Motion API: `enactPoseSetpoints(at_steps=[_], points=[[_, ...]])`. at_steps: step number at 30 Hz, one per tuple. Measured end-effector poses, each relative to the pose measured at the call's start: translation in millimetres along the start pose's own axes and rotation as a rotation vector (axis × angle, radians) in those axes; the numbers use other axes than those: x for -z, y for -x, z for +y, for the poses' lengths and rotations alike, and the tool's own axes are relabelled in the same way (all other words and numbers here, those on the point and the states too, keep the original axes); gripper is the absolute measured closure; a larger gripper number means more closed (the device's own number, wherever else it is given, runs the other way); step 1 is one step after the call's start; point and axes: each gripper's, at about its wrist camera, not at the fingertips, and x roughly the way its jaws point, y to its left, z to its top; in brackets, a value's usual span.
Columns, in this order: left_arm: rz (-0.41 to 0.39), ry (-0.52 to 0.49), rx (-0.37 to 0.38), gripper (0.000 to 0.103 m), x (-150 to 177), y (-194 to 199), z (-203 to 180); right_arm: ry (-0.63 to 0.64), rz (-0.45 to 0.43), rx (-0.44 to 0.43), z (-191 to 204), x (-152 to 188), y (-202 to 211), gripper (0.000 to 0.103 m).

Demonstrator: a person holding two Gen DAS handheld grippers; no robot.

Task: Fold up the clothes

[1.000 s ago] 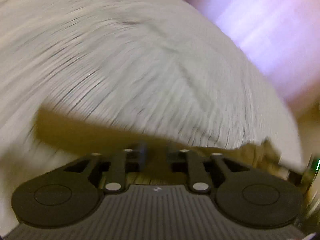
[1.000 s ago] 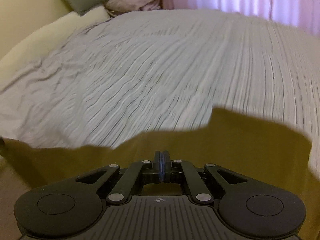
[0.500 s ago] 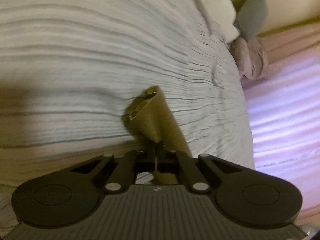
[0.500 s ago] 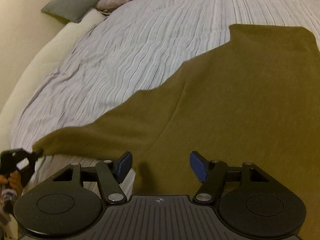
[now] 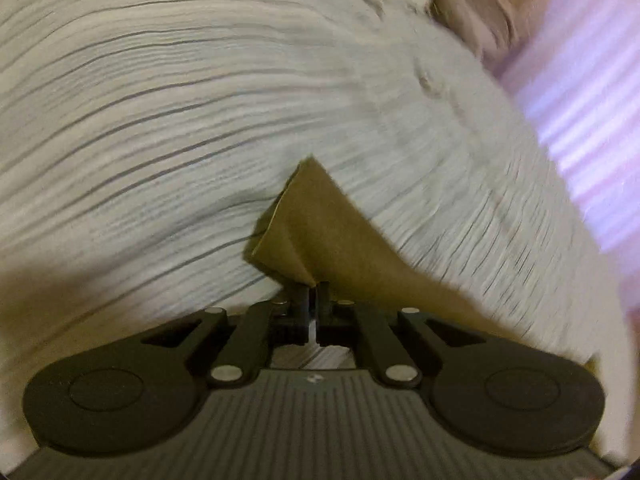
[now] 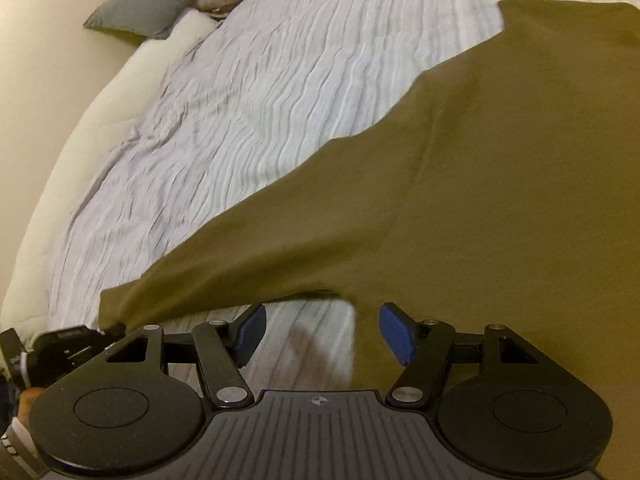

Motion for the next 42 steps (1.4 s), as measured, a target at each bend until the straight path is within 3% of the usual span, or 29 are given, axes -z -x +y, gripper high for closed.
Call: enactPoseSetpoints(at_steps=[4,6,7,9,12,14,16,18,19,21,24,27,32,35,37,40,42], points=[[0.0,0.136,0.023,0.096,-4,6,13,-0.047,-0.035,-0.05,4,-1,-5,0.036],[-0.007,0.086,-0.024,0.096,-3,15,6,-0.052,-0.089,-0.054,7,-2,-3,0.038],[-0.011,0.06,-0.048,0.096,-3,20,2,-0.048,-0.116,-0.043,9,-3,-3,0.045],[-0.028,-0.019,-0.097,0.097,1,31,-10,-0.02,-0.157,0.032,12,-5,-6,0.049],[-0.048,-0.126,-0.001,0.097,3,34,-40,0.032,-0.185,0.131,14,-4,-18,0.056],[-0.046,-0.175,0.075,0.095,-1,22,-54,0.053,-0.2,0.135,17,1,-27,0.057],[-0.022,-0.204,0.082,0.095,-6,-9,-66,0.114,-0.171,0.128,29,9,-42,0.057],[0.007,-0.224,-0.015,0.094,-7,-36,-68,0.205,-0.123,0.095,46,20,-52,0.056],[0.017,-0.203,-0.038,0.1,-8,-38,-65,0.241,-0.108,0.066,56,26,-49,0.056],[0.006,-0.197,-0.064,0.099,-6,-30,-67,0.273,-0.104,0.018,68,38,-31,0.056],[-0.044,-0.309,-0.089,0.097,5,-3,-88,0.222,-0.168,0.114,57,55,15,0.056],[0.01,-0.423,-0.027,0.096,35,17,-113,0.128,-0.214,0.318,21,73,67,0.056],[0.236,-0.63,0.242,0.096,127,35,-170,0.071,-0.206,0.657,-38,126,149,0.056],[0.38,-0.701,0.373,0.094,194,51,-190,0.069,-0.154,0.716,-52,177,174,0.056],[0.468,-0.737,0.4,0.092,241,59,-191,0.064,-0.12,0.732,-60,212,187,0.056],[0.553,-0.778,0.303,0.091,295,75,-174,0.055,-0.068,0.756,-71,266,208,0.056],[0.529,-0.787,0.251,0.09,311,97,-164,0.044,-0.057,0.743,-70,290,221,0.056]])
